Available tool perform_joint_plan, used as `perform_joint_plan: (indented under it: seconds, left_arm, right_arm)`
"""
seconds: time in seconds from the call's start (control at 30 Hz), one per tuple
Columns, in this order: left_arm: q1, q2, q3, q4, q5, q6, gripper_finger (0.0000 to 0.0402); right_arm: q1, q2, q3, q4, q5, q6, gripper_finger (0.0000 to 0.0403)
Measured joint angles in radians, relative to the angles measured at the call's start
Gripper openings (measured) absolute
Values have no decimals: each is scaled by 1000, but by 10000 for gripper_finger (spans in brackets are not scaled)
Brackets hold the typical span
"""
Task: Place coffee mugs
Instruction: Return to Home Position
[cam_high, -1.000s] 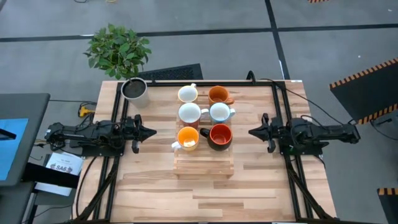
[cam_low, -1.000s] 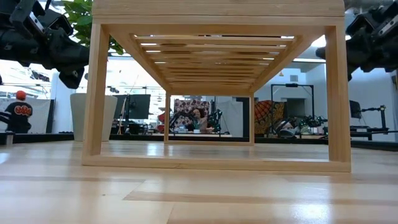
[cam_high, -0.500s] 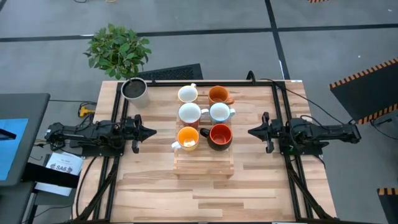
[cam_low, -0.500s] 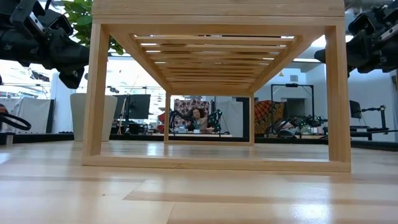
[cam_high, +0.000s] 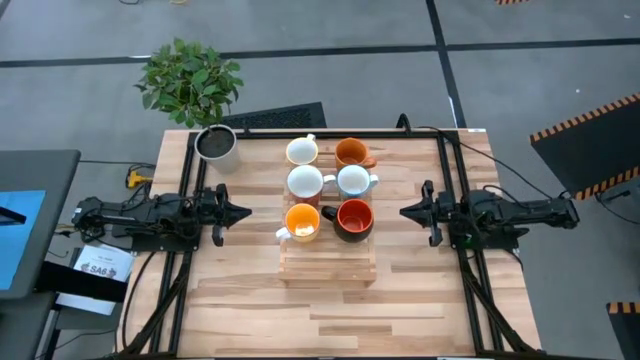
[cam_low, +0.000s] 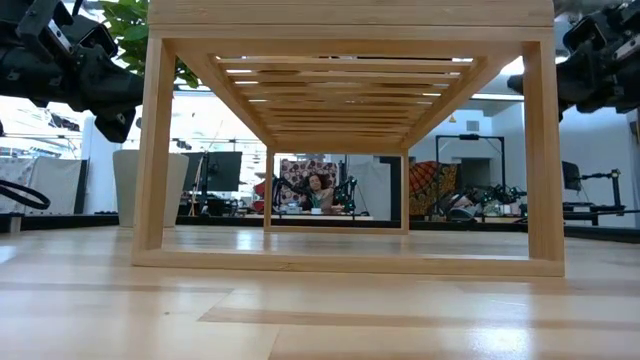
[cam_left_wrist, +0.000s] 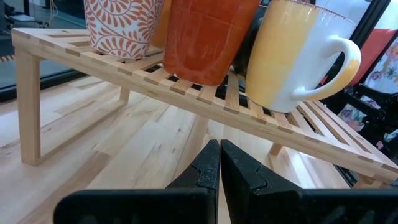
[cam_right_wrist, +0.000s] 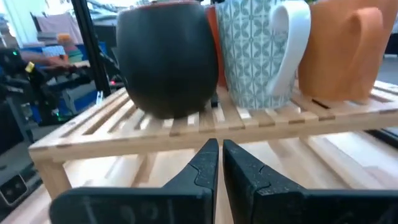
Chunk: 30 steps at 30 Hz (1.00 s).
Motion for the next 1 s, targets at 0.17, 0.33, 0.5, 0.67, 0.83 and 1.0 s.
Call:
perform_joint_plan:
  seconds: [0.17, 0.33, 0.5, 0.67, 0.83, 1.0]
  left_arm:
    - [-4, -14, 0, 2, 3, 0, 0]
    - [-5, -13, 0, 3, 0, 0, 0]
    - [-12, 0, 0, 0, -1, 0, 0]
    - [-12, 0, 0, 1, 0, 0, 0]
    - [-12, 0, 0, 1, 0, 0, 0]
    - [-12, 0, 0, 1, 0, 0, 0]
  right_arm:
    - [0, -1, 0, -18, 0, 0, 51]
    - [0, 1, 0, -34, -3, 0, 51]
    - [0, 2, 0, -35, -3, 0, 51]
    - [0, 2, 0, -36, -4, 0, 51]
    - [0, 2, 0, -37, -4, 0, 51]
    - [0, 2, 0, -38, -5, 0, 51]
